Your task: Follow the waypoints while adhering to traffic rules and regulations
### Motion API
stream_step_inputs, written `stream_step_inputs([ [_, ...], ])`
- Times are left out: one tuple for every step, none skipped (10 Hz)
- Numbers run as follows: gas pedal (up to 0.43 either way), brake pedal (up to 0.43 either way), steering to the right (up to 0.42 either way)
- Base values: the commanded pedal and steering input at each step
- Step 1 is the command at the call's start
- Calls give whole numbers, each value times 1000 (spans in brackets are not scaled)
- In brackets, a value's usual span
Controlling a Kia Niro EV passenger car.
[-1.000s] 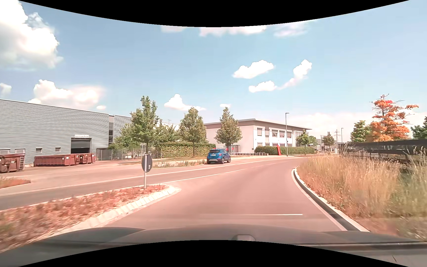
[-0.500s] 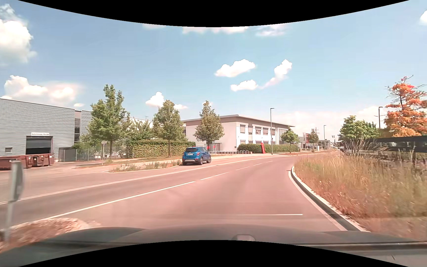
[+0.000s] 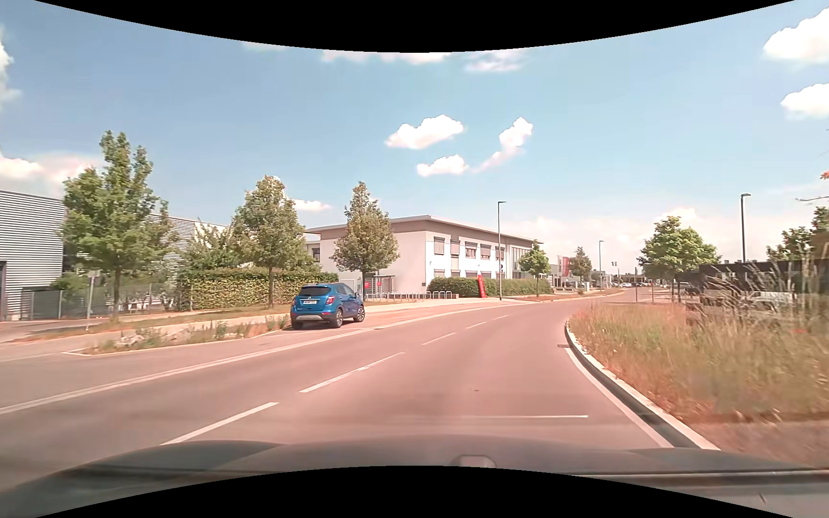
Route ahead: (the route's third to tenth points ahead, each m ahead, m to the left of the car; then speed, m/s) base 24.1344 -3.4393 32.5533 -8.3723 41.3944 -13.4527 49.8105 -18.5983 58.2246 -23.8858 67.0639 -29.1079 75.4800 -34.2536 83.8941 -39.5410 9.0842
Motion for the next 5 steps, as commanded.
stream_step_inputs([
  [260,0,82],
  [260,0,82],
  [260,0,82],
  [260,0,84],
  [248,0,86],
])
